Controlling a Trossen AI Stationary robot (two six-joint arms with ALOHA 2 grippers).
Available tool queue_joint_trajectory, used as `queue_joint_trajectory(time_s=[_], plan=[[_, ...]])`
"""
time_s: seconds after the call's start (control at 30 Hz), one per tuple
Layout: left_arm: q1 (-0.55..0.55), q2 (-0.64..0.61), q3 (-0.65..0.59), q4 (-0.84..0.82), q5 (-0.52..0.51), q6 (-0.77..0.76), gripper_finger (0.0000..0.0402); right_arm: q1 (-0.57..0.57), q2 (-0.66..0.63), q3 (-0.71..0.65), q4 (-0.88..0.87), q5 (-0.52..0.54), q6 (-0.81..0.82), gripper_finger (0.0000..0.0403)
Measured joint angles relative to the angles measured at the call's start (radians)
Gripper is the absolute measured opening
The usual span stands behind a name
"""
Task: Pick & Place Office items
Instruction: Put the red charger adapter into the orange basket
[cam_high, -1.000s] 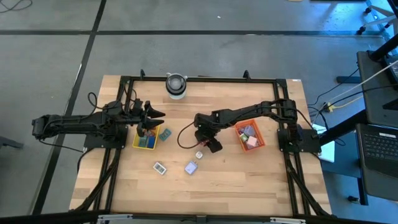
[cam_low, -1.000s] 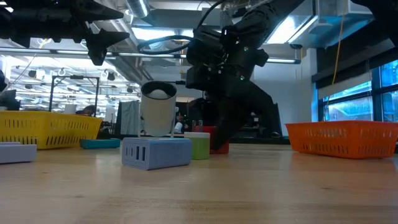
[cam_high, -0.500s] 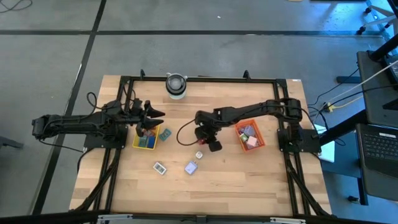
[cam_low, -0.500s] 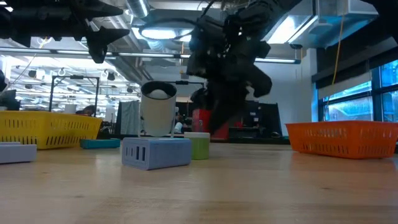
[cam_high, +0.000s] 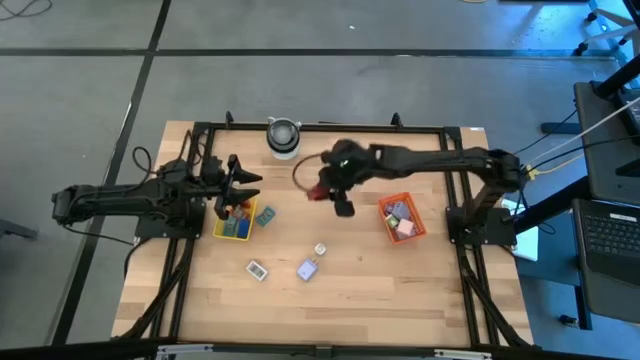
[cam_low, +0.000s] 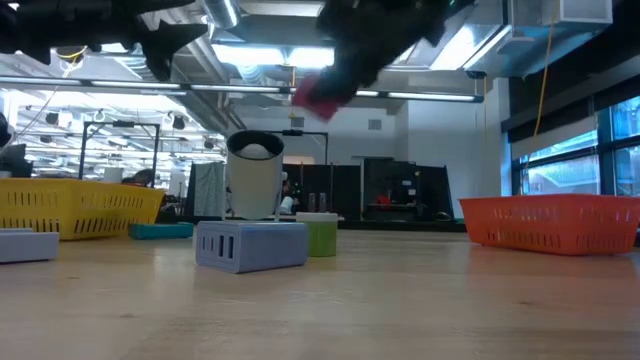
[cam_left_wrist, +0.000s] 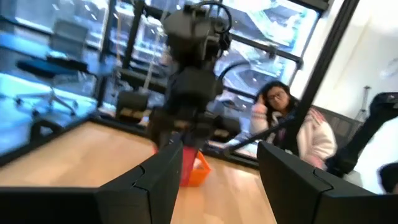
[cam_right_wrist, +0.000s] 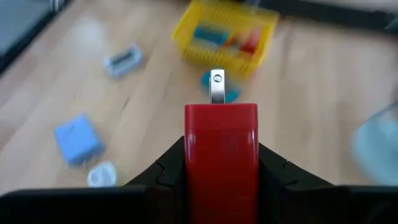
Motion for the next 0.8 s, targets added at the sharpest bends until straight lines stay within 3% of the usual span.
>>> queue_joint_trajectory(time_s=[0.4,0.8], plan=[[0.000,-0.136,0.001,-0.029,-0.041,0.053,0.0203,-0.111,-0.300,-0.026,-0.015,0.046,0.082,0.0113],[0.000,-0.269,0.001,-0.129,-0.087,0.084,0.0203,-0.111,-0.693,-0.366,0.066,0.231,0.228,0.0113]])
